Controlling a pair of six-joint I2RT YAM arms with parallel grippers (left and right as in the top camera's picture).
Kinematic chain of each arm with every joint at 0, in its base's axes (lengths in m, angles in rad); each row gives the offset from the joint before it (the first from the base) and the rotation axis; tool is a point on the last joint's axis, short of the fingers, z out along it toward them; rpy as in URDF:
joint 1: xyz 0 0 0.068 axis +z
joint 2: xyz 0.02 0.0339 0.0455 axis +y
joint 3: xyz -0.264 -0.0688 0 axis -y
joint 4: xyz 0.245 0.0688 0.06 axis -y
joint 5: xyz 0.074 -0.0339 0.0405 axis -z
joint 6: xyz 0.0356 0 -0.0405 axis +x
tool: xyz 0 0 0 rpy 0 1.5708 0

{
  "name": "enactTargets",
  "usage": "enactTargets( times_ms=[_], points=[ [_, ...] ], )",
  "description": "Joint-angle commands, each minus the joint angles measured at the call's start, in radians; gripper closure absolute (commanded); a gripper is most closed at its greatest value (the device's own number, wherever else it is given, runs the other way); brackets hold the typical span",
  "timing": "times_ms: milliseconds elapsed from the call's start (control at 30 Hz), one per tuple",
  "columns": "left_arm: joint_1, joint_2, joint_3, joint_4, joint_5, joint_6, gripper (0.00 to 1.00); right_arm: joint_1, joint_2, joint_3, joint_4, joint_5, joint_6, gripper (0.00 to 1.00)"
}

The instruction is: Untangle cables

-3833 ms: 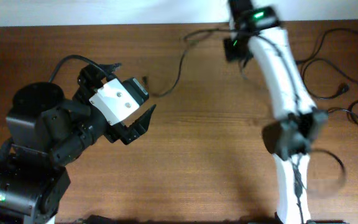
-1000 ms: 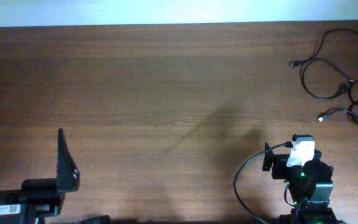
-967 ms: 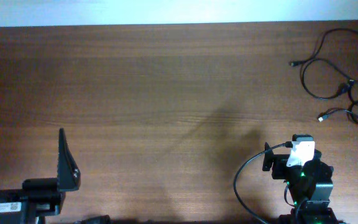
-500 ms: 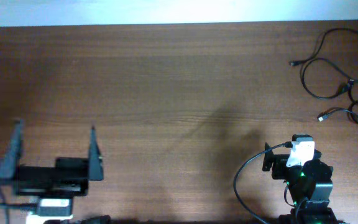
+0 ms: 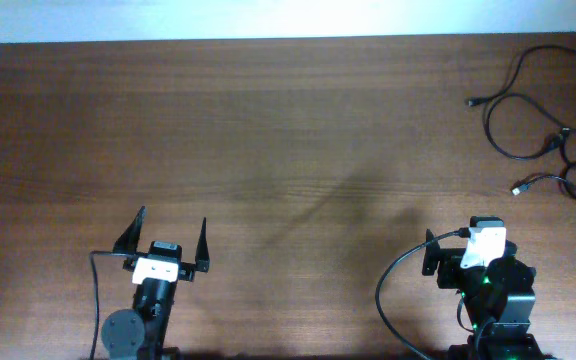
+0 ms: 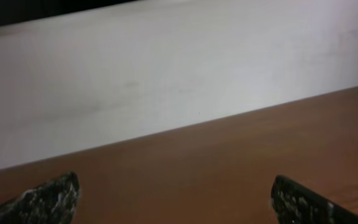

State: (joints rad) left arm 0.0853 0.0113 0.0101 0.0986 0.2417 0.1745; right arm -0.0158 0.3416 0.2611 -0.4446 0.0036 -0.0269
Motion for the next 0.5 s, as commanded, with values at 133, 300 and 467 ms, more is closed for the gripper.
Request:
enactTargets(
  times_ms=[133, 300, 467],
  points=[
    [-0.024, -0.006, 0.000, -0.164, -0.050, -0.046, 0.01, 0.009, -0.003, -0.003, 0.002, 0.008, 0.001, 0.01],
    [-0.027, -0.006, 0.000, -0.183, -0.265, -0.284, 0.01, 0.009, -0.003, -0.003, 0.002, 0.008, 0.001, 0.01],
    [-0.026, -0.005, 0.000, -0.182, -0.275, -0.282, 0.01, 0.009, -0.003, -0.003, 0.002, 0.008, 0.001, 0.01]
  ],
)
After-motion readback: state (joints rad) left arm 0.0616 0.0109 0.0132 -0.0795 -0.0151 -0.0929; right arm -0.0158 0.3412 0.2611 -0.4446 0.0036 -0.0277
